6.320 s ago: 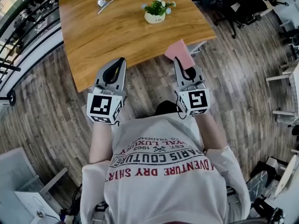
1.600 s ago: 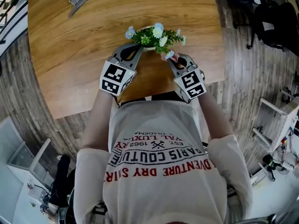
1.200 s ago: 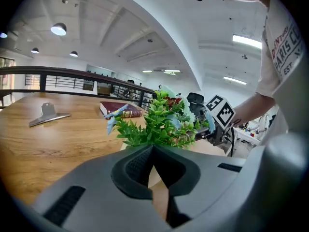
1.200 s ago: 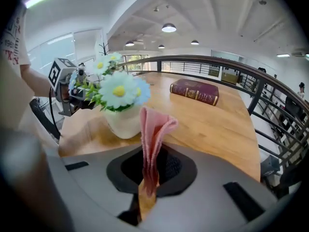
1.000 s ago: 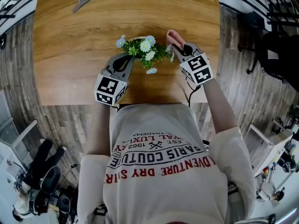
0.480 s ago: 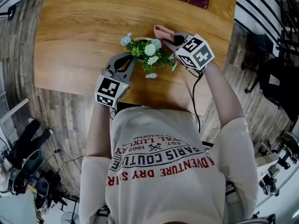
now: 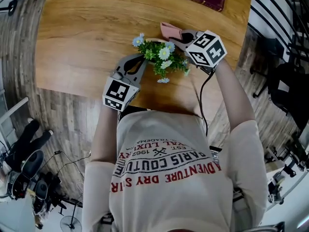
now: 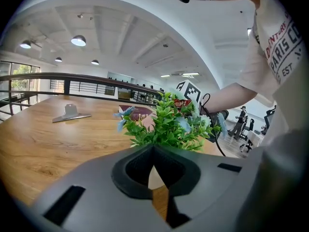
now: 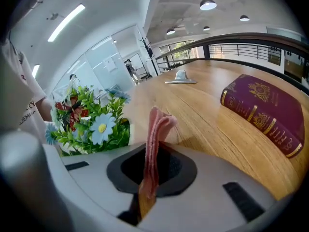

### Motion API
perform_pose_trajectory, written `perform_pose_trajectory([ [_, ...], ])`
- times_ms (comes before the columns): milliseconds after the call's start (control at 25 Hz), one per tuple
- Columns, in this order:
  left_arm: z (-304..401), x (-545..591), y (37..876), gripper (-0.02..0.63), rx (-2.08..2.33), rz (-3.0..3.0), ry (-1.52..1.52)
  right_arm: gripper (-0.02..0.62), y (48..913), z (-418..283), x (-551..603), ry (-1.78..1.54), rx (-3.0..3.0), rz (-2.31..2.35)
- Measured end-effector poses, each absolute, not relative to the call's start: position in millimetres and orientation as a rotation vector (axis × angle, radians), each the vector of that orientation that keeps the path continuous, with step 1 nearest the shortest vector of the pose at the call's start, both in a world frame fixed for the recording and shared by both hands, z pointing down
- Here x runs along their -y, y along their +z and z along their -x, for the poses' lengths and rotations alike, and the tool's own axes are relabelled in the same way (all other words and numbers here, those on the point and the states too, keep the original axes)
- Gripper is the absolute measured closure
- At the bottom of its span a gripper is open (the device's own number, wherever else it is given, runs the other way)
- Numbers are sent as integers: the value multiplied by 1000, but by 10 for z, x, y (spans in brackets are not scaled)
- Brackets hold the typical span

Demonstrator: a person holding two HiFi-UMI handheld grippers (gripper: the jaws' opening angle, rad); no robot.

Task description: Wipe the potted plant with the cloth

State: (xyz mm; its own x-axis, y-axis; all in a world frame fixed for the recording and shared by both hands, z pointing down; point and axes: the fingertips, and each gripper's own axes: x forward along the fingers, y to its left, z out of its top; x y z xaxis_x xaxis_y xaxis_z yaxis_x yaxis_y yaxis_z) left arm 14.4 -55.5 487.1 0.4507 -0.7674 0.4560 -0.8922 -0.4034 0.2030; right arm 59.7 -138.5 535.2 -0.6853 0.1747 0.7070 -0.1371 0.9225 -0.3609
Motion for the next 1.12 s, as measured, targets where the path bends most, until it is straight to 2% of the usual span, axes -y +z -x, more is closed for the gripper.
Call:
perform_pose_trajectory([
  [600, -166, 579, 4850, 591, 1371, -2316, 415, 560, 5085, -27, 1250, 559, 2247, 243],
  [1120, -188, 617, 4887, 591, 1371, -2321, 427, 560, 5022, 144, 1064, 422, 2207, 373],
])
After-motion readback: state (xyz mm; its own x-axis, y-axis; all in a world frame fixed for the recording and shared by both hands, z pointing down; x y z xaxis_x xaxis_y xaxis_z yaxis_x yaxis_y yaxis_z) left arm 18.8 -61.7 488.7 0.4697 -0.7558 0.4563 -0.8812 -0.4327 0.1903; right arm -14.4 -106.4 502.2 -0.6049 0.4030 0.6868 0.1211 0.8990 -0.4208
